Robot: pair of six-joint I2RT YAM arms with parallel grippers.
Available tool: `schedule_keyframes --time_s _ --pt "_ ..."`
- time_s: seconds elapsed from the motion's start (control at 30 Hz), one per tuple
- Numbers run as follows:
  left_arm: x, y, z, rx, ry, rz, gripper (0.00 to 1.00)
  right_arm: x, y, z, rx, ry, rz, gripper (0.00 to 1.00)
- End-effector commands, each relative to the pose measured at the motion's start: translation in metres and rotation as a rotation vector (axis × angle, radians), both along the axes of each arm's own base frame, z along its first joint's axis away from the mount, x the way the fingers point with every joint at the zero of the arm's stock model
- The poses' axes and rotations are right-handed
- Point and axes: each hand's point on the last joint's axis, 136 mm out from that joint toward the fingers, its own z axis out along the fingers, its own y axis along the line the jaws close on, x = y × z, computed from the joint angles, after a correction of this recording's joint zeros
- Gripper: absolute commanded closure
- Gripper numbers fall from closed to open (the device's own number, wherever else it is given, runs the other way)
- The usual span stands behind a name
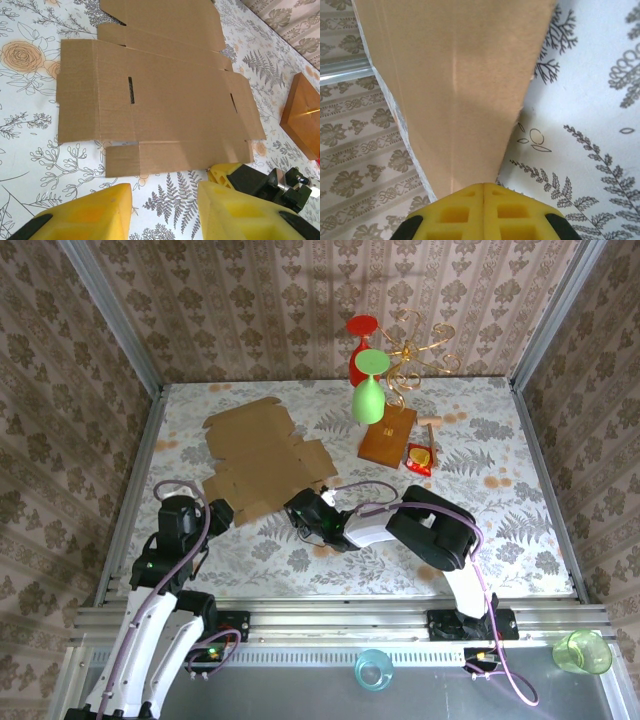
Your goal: Fold the paper box
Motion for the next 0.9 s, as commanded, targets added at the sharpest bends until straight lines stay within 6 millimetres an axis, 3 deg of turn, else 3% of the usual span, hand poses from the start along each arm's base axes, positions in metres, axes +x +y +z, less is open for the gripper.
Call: schedule_keyframes --time_s 0.0,0.17,0.23,0.43,0.6,0.7,0.87 --pt "-0.001 -0.003 0.015 -0.032 -0.025 -0.004 0.61 0.012 -0.01 0.007 -0.037 -0.067 -0.055 1.0" --pt "-0.001 -0.004 0.012 -0.05 -0.015 0.004 0.58 0.014 -0.015 0.022 -0.04 -0.11 -0.065 1.0" --pt "0.0 -0.003 0.004 -0.069 0.009 0.03 0.49 0.014 -0.016 0.025 -0.032 -0.115 -0.068 1.0" --pt "0.015 -0.003 -0.025 -0.166 0.087 0.131 0.35 0.009 -0.018 0.03 -0.02 -0.104 -0.062 1.0" --pt "0.036 0.012 -0.049 -0.267 0.156 0.279 0.37 0.006 -0.026 0.038 -0.093 -0.106 -0.042 1.0" --pt "0.048 0.023 -0.061 -0.335 0.179 0.352 0.38 0.007 -0.03 0.043 -0.147 -0.101 -0.018 0.92" --pt "0.075 0.056 -0.056 -0.195 0.174 0.386 0.44 0.01 -0.036 0.045 -0.201 -0.103 0.004 0.82"
